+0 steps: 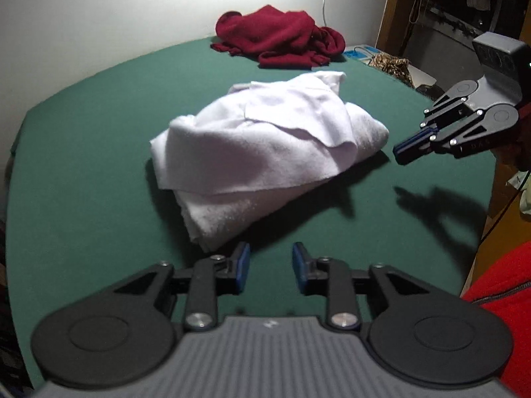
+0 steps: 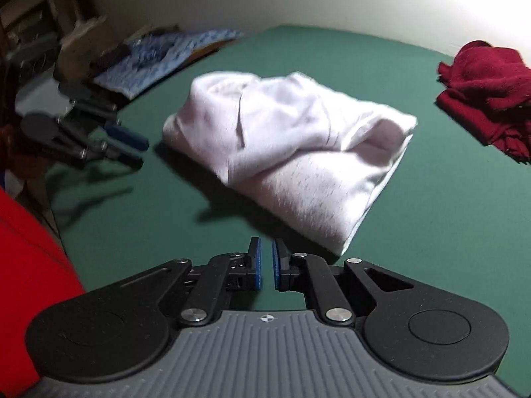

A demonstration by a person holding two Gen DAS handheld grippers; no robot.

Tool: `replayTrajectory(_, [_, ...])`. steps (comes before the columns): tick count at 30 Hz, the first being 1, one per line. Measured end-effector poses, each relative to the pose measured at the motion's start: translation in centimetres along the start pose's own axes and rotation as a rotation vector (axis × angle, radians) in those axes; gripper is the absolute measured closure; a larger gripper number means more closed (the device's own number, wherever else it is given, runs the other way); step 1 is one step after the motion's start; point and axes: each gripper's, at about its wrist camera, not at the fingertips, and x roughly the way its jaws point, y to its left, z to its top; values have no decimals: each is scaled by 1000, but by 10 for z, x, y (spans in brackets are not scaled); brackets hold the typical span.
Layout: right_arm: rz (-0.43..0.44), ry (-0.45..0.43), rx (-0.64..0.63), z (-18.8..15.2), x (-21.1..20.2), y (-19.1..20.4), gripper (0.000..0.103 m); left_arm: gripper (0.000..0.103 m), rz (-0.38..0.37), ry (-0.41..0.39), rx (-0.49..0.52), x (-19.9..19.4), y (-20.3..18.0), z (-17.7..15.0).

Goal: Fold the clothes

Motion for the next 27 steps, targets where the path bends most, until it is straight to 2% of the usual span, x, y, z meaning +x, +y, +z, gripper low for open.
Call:
replayTrajectory(1, [-17, -60, 42, 6, -5, -3, 83, 39, 22, -35, -21, -5, 5, 3])
replayTrajectory(2, [-35, -120, 92, 13, -8, -5, 72, 27, 51, -74, -59, -5, 12, 10])
replayTrajectory(3, [-38, -166, 147, 19, -8, -7, 56, 16, 77, -106, -102, -3, 20, 15])
replayTrajectory(5, [-39, -198, 188, 26, 1, -2, 55, 12, 99, -134, -214, 9, 39, 22])
replayTrajectory(6, [-67, -187, 172, 29, 11, 3, 56, 15, 97, -130, -272, 18, 49, 25])
replayTrajectory(9, [-152, -138, 141, 36, 41, 14, 57, 21, -6, -70, -542, 52, 86, 30])
replayTrajectory(11, [-138, -135, 212, 33, 49, 9, 57, 21, -94, -45, -698, 67, 100, 22])
replayTrajectory(13, [-110, -141, 301, 29, 53, 2, 57, 21, -133, -52, -789, 73, 104, 16])
replayTrajectory(14, [-96, -144, 345, 28, 56, -2, 58, 21, -133, -65, -802, 73, 103, 16])
replayTrajectory(15, [-82, -147, 389, 26, 58, -6, 70, 22, -127, -73, -808, 72, 102, 17])
replayTrajectory(16, [-75, -146, 425, 25, 59, -9, 92, 25, -116, -83, -809, 70, 100, 19])
replayTrajectory(17, [-77, -141, 453, 25, 60, -12, 96, 40, -106, -98, -801, 68, 98, 22])
replayTrajectory(18, [-72, -140, 475, 25, 59, -15, 96, 62, -102, -109, -787, 65, 95, 26])
replayTrajectory(20, [-48, -164, 481, 26, 49, -16, 97, 75, -85, -137, -750, 56, 89, 35])
replayTrajectory(23, [-1, -226, 454, 31, 20, -14, 97, 85, -77, -190, -675, 31, 72, 48])
replayTrajectory(25, [21, -250, 426, 35, -1, -13, 97, 85, -108, -209, -618, 12, 56, 52])
replayTrajectory(27, [30, -240, 386, 33, -19, -13, 97, 86, -111, -200, -507, -1, 34, 51])
